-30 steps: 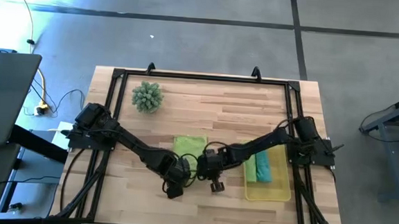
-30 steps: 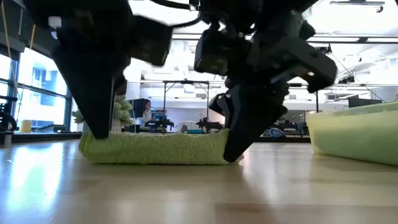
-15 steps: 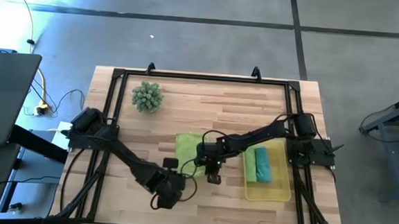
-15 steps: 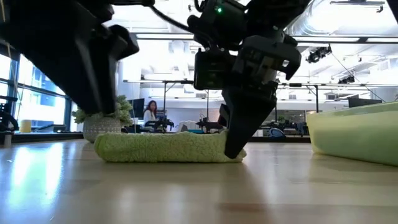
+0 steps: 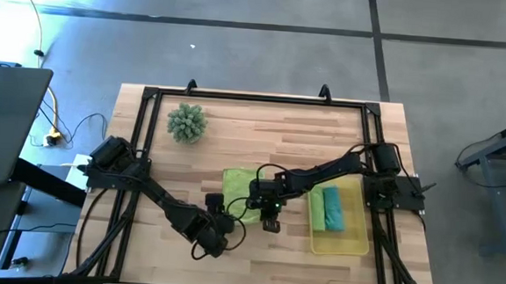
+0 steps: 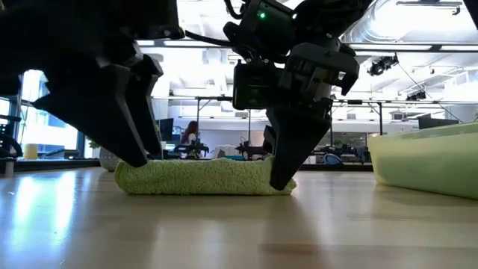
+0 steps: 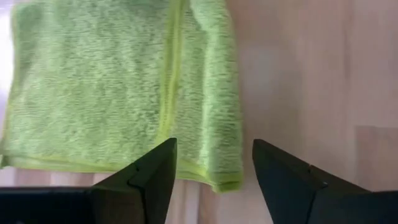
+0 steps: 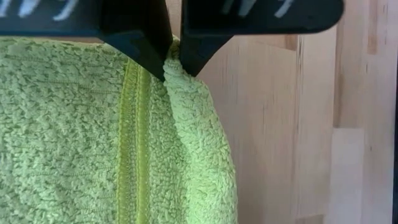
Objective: Roll microfiber towels into tight, uniform cylinder then place into a basket
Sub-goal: Roll the light green cloth
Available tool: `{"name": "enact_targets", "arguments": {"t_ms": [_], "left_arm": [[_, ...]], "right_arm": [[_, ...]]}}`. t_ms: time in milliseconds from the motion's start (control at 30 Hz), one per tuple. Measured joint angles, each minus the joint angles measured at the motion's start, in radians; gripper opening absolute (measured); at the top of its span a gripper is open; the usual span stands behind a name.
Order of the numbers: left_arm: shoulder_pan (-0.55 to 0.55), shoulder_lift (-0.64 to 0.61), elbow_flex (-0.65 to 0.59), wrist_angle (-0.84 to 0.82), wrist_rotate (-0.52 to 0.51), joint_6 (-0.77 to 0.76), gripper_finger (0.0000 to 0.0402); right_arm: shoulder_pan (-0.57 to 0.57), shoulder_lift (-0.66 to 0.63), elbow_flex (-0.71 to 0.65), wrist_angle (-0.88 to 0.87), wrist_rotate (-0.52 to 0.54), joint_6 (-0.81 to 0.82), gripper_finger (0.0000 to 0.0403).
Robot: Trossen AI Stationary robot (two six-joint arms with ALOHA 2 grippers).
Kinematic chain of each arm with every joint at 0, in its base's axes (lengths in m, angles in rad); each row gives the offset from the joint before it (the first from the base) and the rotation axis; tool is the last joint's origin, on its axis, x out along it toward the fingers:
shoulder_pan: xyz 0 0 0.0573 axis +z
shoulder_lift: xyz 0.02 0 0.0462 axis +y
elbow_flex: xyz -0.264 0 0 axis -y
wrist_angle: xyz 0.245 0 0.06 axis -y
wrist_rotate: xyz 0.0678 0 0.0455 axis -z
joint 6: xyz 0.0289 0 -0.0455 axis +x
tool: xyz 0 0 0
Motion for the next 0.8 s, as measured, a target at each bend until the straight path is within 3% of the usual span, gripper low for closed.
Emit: {"name": "enact_targets", "arguments": {"t_ms": [367, 600, 700, 800], "left_arm": [[0.008, -0.001, -0.08, 0.122, 0.007, -0.036, 0.0154], [0.037, -0.001, -0.122, 0.129, 0.015, -0.154, 0.0107], [0.049, -0.002, -0.122, 0.148, 0.096, -0.179, 0.007], [0.069, -0.008, -0.119, 0.193, 0.258, -0.252, 0.003]], "right_arm": [[0.0, 0.0, 0.0, 0.001, 0.0, 0.001, 0.0], [0.0, 0.0, 0.0, 0.001, -0.001, 0.001, 0.0], [0.0, 0.0, 0.0, -0.001, -0.002, 0.0, 0.0], [0.001, 0.0, 0.0, -0.009, -0.015, 0.0, 0.0]]}}
